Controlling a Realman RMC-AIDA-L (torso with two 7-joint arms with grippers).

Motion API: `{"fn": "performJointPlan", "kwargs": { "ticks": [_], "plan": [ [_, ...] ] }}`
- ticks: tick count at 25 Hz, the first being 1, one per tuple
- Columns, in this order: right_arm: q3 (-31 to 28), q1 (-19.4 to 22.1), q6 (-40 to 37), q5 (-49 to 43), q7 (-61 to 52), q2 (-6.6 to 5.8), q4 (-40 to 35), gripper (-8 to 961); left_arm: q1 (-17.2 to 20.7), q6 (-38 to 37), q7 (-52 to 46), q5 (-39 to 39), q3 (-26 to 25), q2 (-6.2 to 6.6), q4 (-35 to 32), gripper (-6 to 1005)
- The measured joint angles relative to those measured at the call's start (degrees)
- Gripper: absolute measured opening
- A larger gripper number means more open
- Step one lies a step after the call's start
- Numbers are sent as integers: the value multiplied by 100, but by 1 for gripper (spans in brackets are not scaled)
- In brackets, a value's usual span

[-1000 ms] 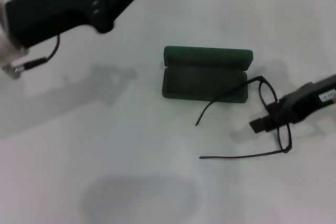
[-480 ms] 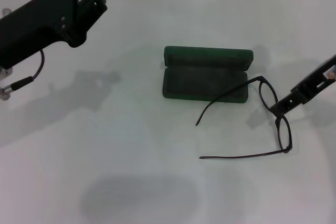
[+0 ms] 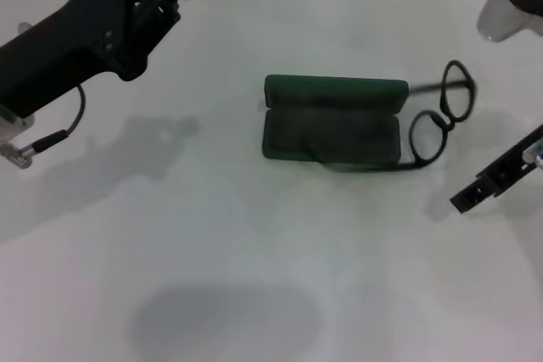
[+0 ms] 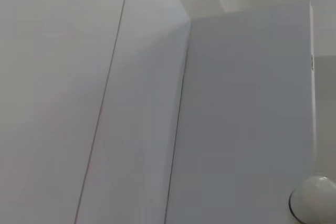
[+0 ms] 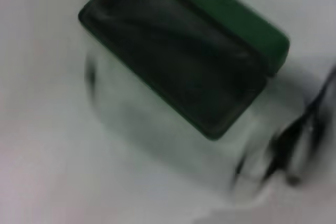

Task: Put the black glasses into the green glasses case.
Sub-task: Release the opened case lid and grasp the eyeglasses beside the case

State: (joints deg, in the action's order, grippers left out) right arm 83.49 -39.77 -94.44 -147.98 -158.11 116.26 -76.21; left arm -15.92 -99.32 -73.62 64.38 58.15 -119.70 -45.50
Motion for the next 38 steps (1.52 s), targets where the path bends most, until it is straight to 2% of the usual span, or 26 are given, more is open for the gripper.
{"fn": "performJointPlan", "kwargs": {
  "ticks": [8, 14, 19, 26, 31, 35, 38],
  "plan": [
    [71, 25, 83, 262, -137, -1, 14, 737, -175, -108, 98, 25, 9, 24, 116, 60],
    [29, 228, -180, 383, -146, -4, -490, 736, -162, -128, 100, 41, 14, 26, 128, 60],
    [-230, 399, -457, 556, -129, -22, -972, 736, -143, -216, 131, 26, -18, 24, 356, 61],
    [-330, 612, -464, 591, 136, -33, -1079, 735, -88, -287, 303, 10, -32, 29, 527, 61],
    [-922, 1255, -619, 1328, 1359, -14, -1028, 735, -91, -290, 371, -4, -55, 28, 631, 61],
    [-1715, 1930, -664, 2235, 2677, -7, -996, 735, 36, -305, 400, -28, -165, 35, 638, 62],
    [-2534, 2316, -779, 2917, 3965, -7, -506, 735, 45, -321, 418, -22, -226, 37, 649, 62]
  ]
}}
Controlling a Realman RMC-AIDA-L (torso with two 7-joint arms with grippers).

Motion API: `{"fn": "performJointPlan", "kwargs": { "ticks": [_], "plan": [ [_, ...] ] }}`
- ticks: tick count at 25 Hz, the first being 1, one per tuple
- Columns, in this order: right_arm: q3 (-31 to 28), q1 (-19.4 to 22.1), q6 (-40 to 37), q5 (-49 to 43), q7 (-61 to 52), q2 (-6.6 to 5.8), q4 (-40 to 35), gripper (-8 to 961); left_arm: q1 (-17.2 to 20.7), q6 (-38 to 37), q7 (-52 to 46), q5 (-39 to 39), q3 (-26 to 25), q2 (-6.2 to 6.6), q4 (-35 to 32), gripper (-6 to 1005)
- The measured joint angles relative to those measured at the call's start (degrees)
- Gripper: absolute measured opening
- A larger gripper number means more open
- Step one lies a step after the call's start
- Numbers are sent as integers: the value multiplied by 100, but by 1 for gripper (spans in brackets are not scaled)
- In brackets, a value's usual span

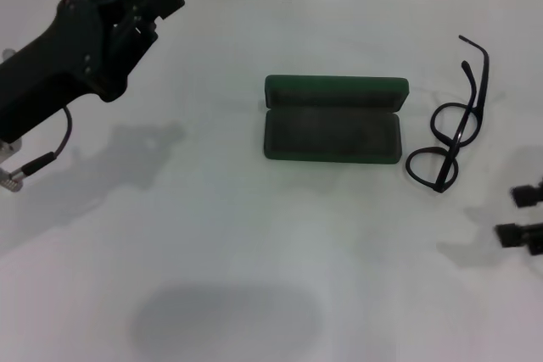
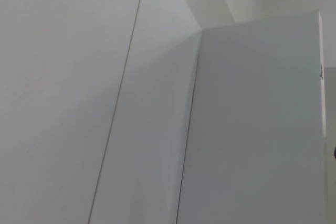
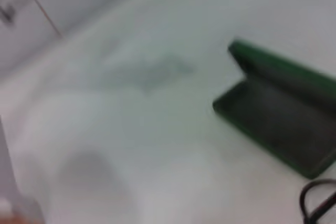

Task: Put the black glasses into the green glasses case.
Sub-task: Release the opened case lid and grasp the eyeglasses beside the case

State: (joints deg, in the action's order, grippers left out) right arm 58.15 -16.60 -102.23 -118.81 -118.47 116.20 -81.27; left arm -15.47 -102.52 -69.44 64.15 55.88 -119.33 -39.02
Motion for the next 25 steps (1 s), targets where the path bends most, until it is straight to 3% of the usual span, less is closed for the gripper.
{"fn": "performJointPlan", "kwargs": {
  "ticks": [4, 8, 14, 25],
  "plan": [
    [-1452, 397, -211, 1005, 1692, -23, 1340, 734, -237, 6, 61, 376, 11, 0, 1, 62],
    [-2306, 534, -176, 1200, 2730, -27, 2400, 732, -545, 28, 196, 1080, 20, -22, 5, 63],
    [-2377, 218, 608, 1315, 3777, -14, 3840, 727, -823, 80, 529, 1151, -14, -28, 634, 63],
    [-2320, -939, 2285, 1514, 4209, -14, 5212, 719, -862, 102, 655, 1073, -25, -41, 931, 62]
  ]
}}
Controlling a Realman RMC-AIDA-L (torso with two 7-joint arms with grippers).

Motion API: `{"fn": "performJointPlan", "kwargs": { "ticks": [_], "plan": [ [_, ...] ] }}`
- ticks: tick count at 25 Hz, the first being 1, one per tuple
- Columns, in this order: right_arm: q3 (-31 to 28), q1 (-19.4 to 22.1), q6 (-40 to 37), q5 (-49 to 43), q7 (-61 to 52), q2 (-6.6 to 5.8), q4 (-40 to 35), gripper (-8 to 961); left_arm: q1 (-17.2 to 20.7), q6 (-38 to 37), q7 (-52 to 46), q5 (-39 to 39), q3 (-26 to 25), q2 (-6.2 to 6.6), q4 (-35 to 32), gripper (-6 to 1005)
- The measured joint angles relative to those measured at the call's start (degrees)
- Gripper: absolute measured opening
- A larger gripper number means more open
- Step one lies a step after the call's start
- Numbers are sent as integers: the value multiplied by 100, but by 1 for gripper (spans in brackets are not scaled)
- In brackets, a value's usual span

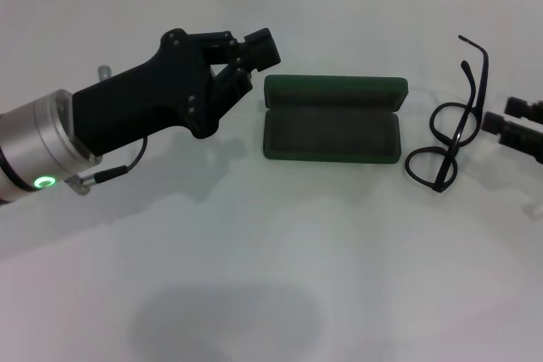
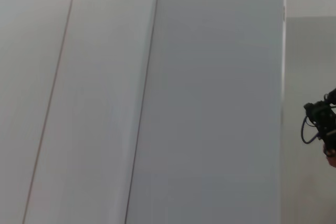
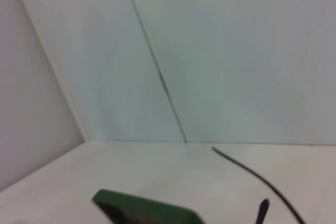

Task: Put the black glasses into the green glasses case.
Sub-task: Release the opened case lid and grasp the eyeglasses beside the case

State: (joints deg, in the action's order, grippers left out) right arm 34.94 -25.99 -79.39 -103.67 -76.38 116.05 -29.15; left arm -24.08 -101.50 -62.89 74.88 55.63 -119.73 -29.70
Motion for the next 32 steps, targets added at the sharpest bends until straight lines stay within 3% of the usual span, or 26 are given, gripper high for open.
{"fn": "performJointPlan", "kwargs": {
  "ticks": [5, 14, 24, 30, 32],
  "plan": [
    [5, -323, 282, 24, 164, -13, 295, 605, 30, -1, 62, -82, 0, -3, 166, 62],
    [-1, -677, 307, 40, 174, -7, 653, 605, 66, -3, 102, -83, 0, -6, 183, 62],
    [-5, -752, 570, 36, 158, -3, 911, 603, 72, -27, 102, -89, 0, -15, 288, 61],
    [-5, -648, 579, 39, 135, -11, 925, 380, 88, -44, 102, -89, 0, -15, 396, 61],
    [-4, -633, 598, 34, 131, -23, 925, 375, 105, -45, 102, -89, 2, -15, 405, 61]
  ]
}}
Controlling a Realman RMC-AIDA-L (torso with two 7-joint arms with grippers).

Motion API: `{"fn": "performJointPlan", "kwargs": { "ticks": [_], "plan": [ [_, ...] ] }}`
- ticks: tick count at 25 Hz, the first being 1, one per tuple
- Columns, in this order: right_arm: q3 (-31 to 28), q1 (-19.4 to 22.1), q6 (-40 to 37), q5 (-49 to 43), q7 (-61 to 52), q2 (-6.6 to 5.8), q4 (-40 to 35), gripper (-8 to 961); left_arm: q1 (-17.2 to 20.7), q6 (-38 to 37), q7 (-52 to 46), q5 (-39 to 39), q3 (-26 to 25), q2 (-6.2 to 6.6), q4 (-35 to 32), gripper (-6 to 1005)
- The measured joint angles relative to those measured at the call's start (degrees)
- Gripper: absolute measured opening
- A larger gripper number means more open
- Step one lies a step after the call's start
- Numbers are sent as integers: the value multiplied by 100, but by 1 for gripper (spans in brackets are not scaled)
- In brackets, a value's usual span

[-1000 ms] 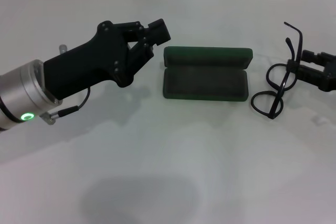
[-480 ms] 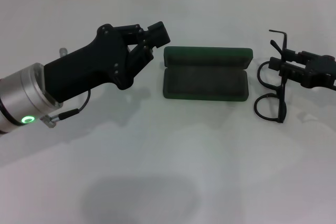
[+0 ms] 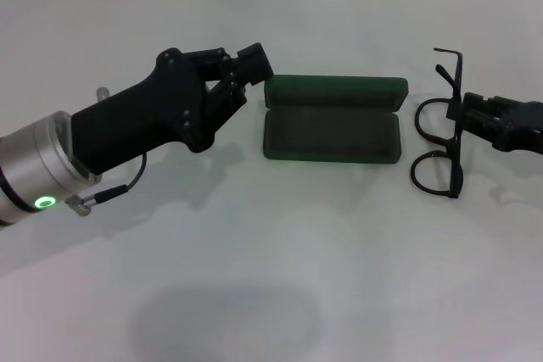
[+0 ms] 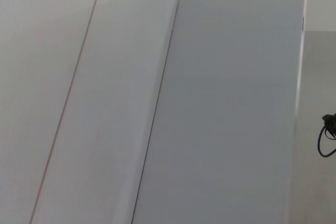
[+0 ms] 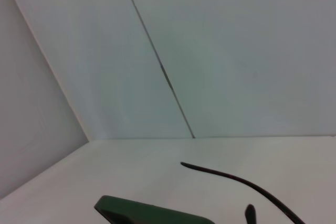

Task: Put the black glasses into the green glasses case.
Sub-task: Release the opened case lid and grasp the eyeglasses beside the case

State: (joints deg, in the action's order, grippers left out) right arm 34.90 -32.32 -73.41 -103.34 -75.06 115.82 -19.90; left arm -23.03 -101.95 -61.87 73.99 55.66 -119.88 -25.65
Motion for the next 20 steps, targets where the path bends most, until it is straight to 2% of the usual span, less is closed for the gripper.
{"fn": "performJointPlan", "kwargs": {
  "ticks": [12, 20],
  "plan": [
    [263, -255, 162, -41, -9, 9, 201, 314, 13, 0, 0, 2, 34, 0, -1, 60],
    [482, -247, 224, 1, -8, 26, 192, 257, 93, 0, 0, 2, 31, -4, -1, 60]
  ]
}}
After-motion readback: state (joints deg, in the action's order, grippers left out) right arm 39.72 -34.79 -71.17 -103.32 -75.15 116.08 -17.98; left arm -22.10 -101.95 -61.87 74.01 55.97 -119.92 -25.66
